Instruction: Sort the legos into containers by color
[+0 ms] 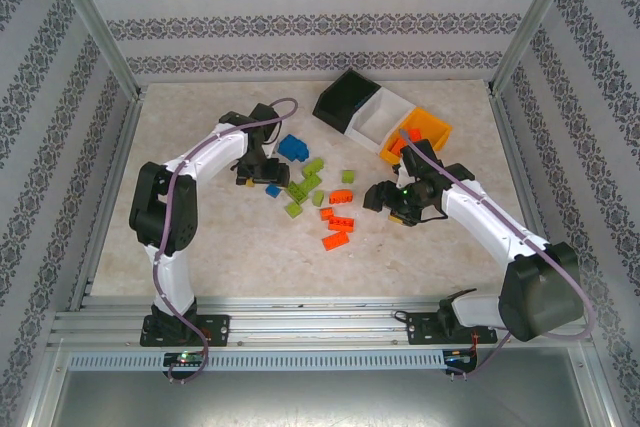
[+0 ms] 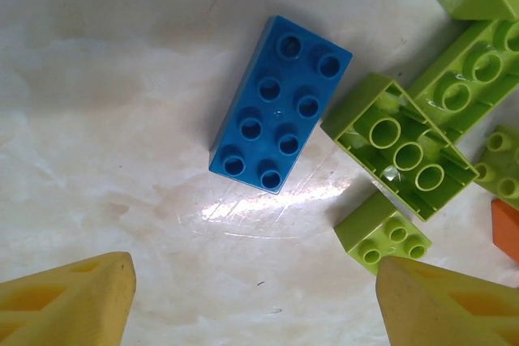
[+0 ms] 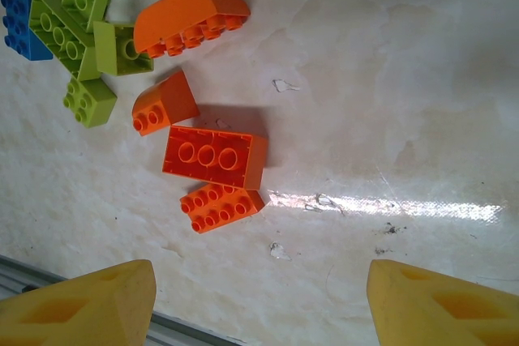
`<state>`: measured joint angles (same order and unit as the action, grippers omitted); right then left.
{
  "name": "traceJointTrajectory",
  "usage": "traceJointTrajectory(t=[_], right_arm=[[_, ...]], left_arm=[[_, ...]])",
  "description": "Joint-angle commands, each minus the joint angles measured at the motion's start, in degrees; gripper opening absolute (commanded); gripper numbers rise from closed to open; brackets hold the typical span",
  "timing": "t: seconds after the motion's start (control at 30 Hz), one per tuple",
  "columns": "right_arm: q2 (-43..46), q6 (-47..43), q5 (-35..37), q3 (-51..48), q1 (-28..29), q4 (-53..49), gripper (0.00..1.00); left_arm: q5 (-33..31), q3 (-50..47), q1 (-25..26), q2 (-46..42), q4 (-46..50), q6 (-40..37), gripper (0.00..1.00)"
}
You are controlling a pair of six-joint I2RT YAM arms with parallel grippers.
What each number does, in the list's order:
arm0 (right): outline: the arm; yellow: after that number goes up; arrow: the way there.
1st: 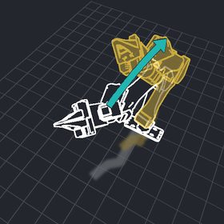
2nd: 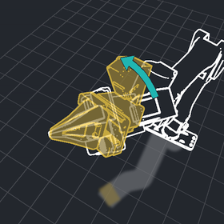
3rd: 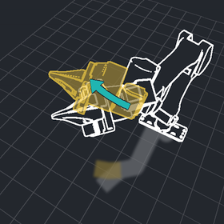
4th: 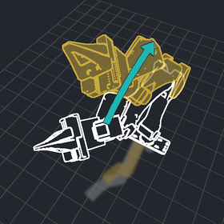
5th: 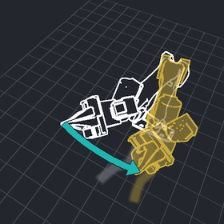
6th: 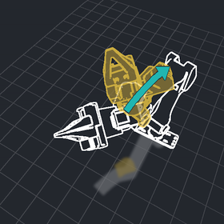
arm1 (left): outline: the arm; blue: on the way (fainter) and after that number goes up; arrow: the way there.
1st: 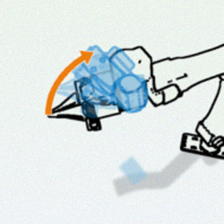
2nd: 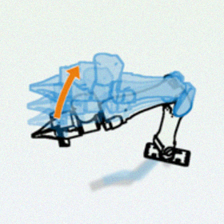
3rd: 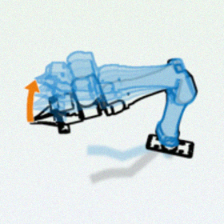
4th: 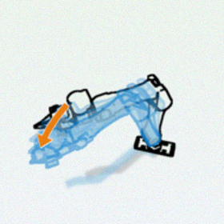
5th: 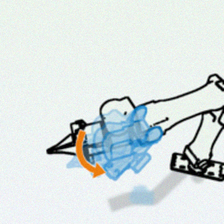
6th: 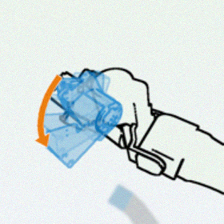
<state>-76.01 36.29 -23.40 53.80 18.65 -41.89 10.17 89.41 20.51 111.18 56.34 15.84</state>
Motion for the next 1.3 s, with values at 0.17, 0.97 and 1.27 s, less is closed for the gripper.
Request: traceJointTrajectory(t=[0.17, 0.97, 1.27], right_arm=[[-0.1, -0.7, 1.4, 1.6, 0.6, -2.0, 0.7], [0.2, 0.8, 2.6, 1.8, 0.6, -2.8, 0.7], [-0.8, 1.2, 2.5, 2.9, 0.8, -3.1, 0.7]], left_arm=[[-1.2, 2.5, -0.1, 4.6, -1.0, -6.3, 0.76], [-1.7, 4.5, -0.3, 11.2, -2.6, -8.2, 0.67], [-0.4, 8.2, -0.3, 14.4, -2.5, -8.4, 0.57]])
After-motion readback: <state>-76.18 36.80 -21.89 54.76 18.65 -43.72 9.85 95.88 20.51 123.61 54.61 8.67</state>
